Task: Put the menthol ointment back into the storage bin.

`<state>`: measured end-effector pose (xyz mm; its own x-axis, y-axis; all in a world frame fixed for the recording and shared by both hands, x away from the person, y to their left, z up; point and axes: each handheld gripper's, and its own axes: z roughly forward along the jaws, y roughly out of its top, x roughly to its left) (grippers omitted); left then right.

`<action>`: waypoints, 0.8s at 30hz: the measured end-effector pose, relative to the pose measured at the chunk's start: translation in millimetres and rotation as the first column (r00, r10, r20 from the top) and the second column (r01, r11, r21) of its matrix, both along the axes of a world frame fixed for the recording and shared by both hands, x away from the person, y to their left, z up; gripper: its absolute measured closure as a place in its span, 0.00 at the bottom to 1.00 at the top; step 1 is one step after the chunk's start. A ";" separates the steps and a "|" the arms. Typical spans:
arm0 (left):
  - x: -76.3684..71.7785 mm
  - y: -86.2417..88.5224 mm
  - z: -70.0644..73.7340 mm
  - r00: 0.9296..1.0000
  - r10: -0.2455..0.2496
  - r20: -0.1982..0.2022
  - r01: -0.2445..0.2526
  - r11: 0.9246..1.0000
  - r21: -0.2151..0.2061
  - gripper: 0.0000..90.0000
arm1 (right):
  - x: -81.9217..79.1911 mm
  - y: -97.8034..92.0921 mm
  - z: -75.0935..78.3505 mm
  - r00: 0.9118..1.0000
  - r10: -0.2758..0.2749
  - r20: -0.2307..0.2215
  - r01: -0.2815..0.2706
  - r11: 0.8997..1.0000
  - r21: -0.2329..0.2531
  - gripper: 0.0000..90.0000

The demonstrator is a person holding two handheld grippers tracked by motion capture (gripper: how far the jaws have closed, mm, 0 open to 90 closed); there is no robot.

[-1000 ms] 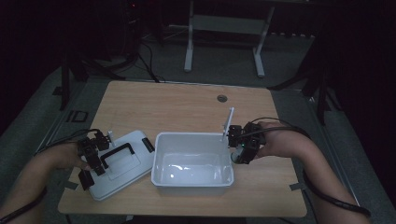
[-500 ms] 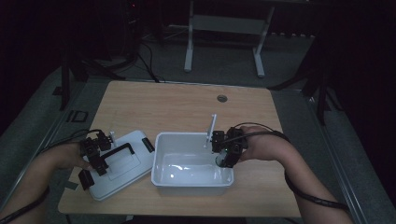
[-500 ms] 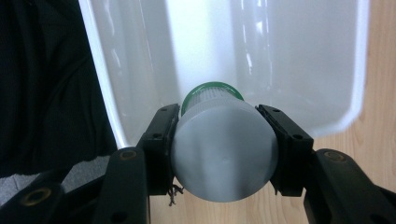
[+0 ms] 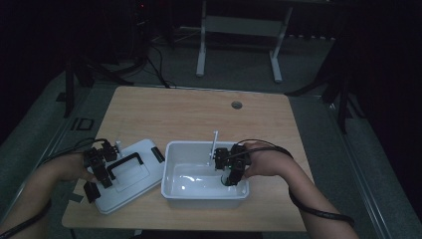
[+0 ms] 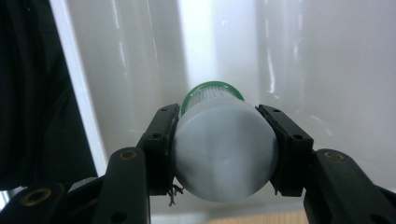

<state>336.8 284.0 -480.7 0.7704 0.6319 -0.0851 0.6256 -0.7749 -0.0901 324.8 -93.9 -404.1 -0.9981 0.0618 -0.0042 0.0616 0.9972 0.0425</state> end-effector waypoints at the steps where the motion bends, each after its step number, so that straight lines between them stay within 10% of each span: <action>1: -0.2 0.0 -0.4 1.000 -0.002 -0.002 0.002 1.000 0.000 0.41 | 0.1 0.7 -2.6 1.000 0.004 -0.002 -0.004 1.000 -0.001 0.56; 24: 0.1 0.3 -2.3 1.000 0.000 -0.007 0.000 1.000 0.005 0.41 | 3.9 25.9 -61.6 1.000 0.012 -0.028 -0.015 0.994 -0.105 0.56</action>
<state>336.9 284.4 -483.0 0.7697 0.6324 -0.0875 0.6250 -0.7744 -0.0985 328.7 -68.1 -465.7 -0.9987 0.0489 0.0174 0.0477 0.9968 -0.0639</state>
